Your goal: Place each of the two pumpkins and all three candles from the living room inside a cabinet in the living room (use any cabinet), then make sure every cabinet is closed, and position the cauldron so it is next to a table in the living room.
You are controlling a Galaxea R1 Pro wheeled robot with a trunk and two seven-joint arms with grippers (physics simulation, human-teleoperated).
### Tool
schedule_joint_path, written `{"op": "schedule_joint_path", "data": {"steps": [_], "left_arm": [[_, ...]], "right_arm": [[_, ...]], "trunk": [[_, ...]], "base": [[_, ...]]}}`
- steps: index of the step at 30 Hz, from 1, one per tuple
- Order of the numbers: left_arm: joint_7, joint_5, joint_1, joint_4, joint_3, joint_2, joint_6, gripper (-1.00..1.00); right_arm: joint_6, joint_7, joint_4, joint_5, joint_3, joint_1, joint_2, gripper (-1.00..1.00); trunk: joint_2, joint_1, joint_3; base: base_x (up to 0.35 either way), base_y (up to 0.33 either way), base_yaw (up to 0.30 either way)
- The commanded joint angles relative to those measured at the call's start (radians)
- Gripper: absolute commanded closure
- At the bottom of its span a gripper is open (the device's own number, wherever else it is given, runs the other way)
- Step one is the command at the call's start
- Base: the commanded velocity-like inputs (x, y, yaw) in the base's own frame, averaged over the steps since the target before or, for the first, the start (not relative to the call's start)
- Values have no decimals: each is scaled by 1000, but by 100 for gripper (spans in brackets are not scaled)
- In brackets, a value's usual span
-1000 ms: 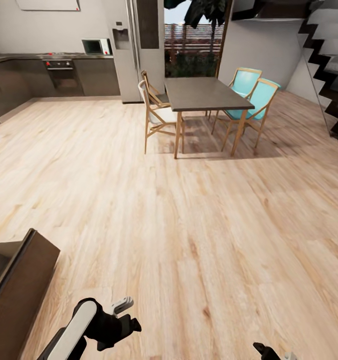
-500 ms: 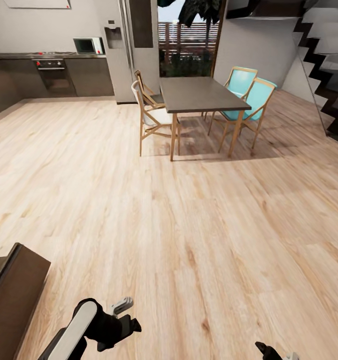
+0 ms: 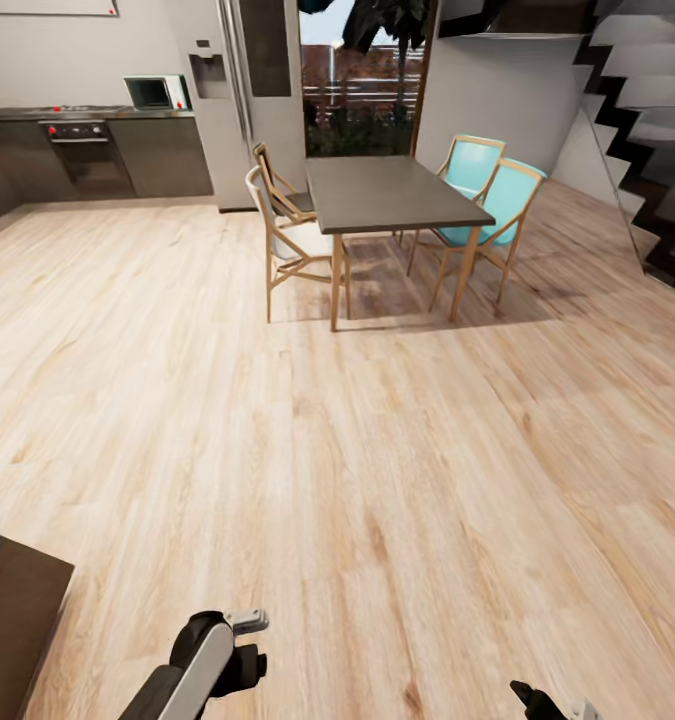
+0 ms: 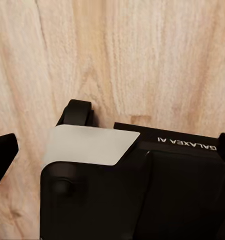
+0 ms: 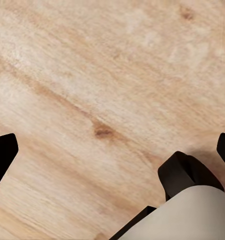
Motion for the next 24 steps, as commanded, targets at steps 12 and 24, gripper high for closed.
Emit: {"op": "schedule_joint_path", "data": {"steps": [12,24], "left_arm": [[-7,-77,0,42,-33,12,-144,-100],[-9,-77,0,43,-35,13,-144,-100]], "right_arm": [[-17,1,7,-5,-13,0,-16,-100],[-111,3,9,-7,-10,0,-17,-100]], "trunk": [[0,0,-1],[0,0,0]], "base": [[9,0,-273],[0,0,-278]]}}
